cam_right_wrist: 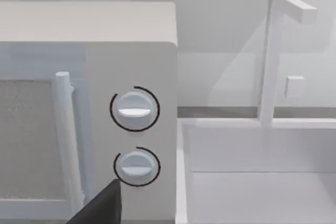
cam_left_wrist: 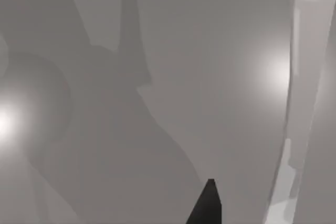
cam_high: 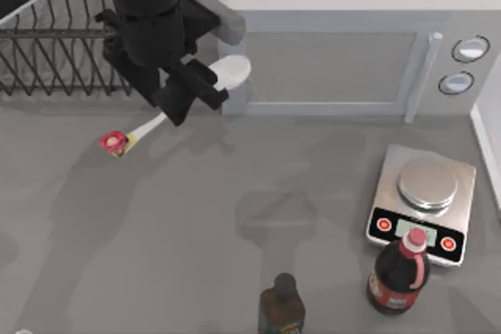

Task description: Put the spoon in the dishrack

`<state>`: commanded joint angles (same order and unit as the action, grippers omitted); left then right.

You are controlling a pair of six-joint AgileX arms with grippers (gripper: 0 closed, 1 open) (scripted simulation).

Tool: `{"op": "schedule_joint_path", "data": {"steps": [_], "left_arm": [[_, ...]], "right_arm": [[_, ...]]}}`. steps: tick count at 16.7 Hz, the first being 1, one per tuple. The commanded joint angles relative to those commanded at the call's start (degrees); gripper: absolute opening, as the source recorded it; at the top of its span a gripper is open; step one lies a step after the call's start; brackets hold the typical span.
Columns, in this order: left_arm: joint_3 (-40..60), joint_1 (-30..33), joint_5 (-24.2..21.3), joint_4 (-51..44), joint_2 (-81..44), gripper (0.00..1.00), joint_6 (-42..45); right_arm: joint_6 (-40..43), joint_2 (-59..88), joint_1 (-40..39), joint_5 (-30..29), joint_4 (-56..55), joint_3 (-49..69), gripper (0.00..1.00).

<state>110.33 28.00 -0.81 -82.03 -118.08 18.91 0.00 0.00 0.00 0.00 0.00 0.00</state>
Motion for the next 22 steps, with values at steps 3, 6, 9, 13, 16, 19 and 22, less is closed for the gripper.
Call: {"op": "schedule_joint_path", "data": {"steps": [3, 6, 9, 13, 16, 19, 22], "left_arm": [[7.1, -0.1, 0.0, -7.4, 1.5, 0.0, -0.2], [9.1, -0.1, 0.0, -9.5, 2.1, 0.0, -0.2], [9.0, -0.2, 0.1, -9.3, 2.0, 0.0, -0.1], [6.4, -2.1, -0.6, -5.7, 5.6, 0.0, -0.9], [0.4, -6.6, -1.9, 3.0, 13.1, 0.0, -3.1], [-8.5, -12.8, -3.7, 15.9, 23.2, 0.0, -6.1], [-19.3, -19.9, -5.7, 31.8, 35.0, 0.0, -9.4]], "right_arm": [[0.0, 0.0, 0.0, 0.0, 0.0, 0.0, 1.0], [0.0, 0.0, 0.0, 0.0, 0.0, 0.0, 1.0], [0.0, 0.0, 0.0, 0.0, 0.0, 0.0, 1.0], [0.0, 0.0, 0.0, 0.0, 0.0, 0.0, 1.0], [0.0, 0.0, 0.0, 0.0, 0.0, 0.0, 1.0], [0.0, 0.0, 0.0, 0.0, 0.0, 0.0, 1.0], [0.0, 0.0, 0.0, 0.0, 0.0, 0.0, 1.0]]}}
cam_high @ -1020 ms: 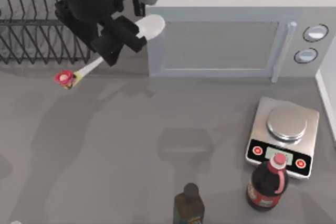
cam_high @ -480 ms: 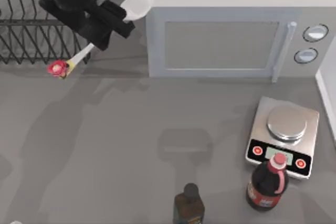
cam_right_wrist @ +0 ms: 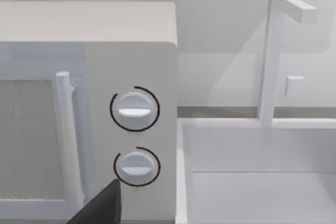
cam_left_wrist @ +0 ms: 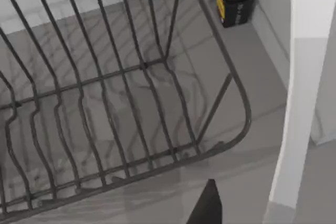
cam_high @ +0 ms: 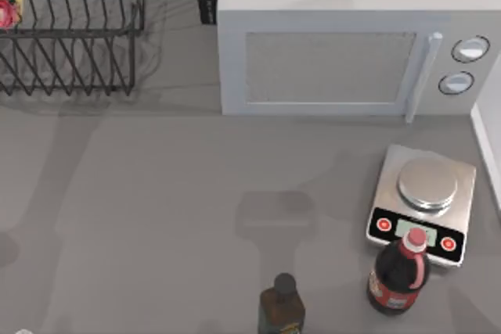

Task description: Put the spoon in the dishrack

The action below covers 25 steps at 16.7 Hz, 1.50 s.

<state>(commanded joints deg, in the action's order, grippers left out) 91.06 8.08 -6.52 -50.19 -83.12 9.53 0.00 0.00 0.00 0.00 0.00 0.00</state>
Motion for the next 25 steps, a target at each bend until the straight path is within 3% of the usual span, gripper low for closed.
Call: {"op": "schedule_joint_path", "data": {"steps": [6, 11, 19, 25], "left_arm": [[-20.0, -13.3, -3.8, 28.5, 23.5, 0.0, -6.2], [-27.3, -18.5, -5.3, 37.3, 32.1, 0.0, -8.8], [-27.3, -17.7, -4.9, 41.0, 28.1, 0.0, -8.7], [-29.8, -15.8, -3.1, 63.3, 8.5, 0.0, -8.6]], "right_arm": [[0.0, 0.0, 0.0, 0.0, 0.0, 0.0, 1.0], [0.0, 0.0, 0.0, 0.0, 0.0, 0.0, 1.0], [0.0, 0.0, 0.0, 0.0, 0.0, 0.0, 1.0], [0.0, 0.0, 0.0, 0.0, 0.0, 0.0, 1.0]]}}
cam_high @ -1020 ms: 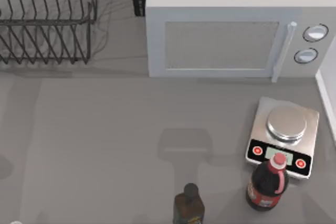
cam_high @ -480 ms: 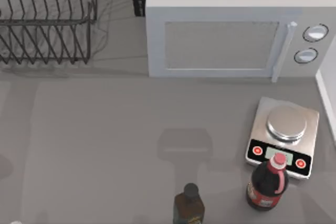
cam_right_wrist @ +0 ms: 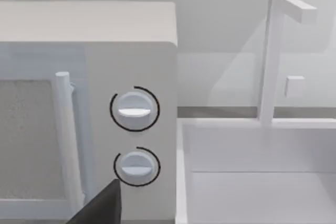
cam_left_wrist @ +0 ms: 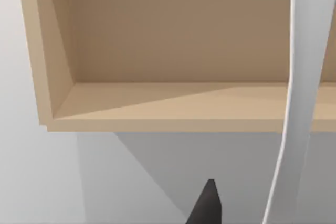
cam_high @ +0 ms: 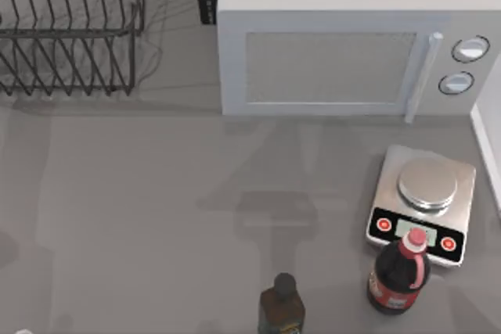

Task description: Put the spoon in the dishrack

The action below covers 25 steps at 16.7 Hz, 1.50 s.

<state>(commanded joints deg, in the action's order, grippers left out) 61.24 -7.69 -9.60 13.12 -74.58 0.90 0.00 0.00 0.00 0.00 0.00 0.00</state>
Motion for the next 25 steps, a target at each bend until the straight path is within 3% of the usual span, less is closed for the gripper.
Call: {"op": "schedule_joint_path", "data": {"steps": [7, 15, 25], "left_arm": [[-6.3, 3.0, 2.7, 29.5, -21.4, 0.0, 0.1], [-8.3, 3.9, 3.6, 34.5, -26.0, 0.0, 0.0], [-8.3, 3.9, 3.6, 34.5, -26.0, 0.75, 0.0]], "right_arm": [[0.0, 0.0, 0.0, 0.0, 0.0, 0.0, 1.0], [0.0, 0.0, 0.0, 0.0, 0.0, 0.0, 1.0], [0.0, 0.0, 0.0, 0.0, 0.0, 0.0, 1.0]]}}
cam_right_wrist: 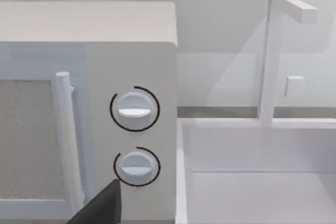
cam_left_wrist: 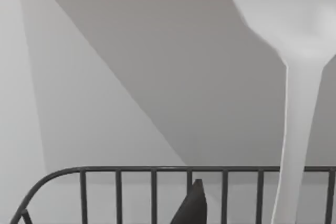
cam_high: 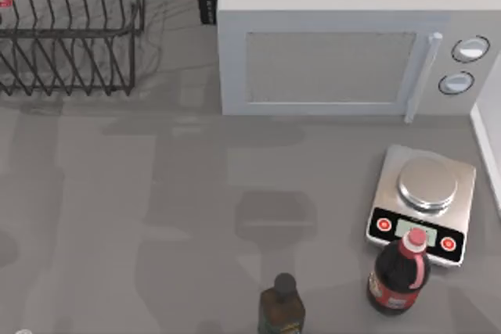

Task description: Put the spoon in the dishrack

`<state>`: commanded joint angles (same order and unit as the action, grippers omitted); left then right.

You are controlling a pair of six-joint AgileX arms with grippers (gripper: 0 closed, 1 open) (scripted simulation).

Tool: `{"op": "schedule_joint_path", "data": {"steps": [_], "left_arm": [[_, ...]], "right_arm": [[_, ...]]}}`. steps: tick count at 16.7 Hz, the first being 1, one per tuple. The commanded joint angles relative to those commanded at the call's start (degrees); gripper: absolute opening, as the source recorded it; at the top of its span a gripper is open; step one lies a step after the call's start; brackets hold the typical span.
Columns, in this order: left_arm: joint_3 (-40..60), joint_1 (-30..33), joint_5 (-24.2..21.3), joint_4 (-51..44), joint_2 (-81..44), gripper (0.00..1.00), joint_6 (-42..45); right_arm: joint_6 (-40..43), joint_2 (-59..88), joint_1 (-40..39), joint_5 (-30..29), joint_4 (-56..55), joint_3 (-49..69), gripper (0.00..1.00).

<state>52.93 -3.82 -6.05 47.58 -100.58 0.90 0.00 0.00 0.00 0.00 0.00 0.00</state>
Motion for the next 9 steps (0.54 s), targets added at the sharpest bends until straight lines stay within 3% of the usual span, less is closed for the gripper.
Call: {"op": "schedule_joint_path", "data": {"steps": [3, 9], "left_arm": [[0.0, 0.0, 0.0, 0.0, 0.0, 0.98, 0.0], [0.0, 0.0, 0.0, 0.0, 0.0, 1.0, 0.0]], "right_arm": [[0.0, 0.0, 0.0, 0.0, 0.0, 0.0, 1.0], [0.0, 0.0, 0.0, 0.0, 0.0, 0.0, 1.0]]}}
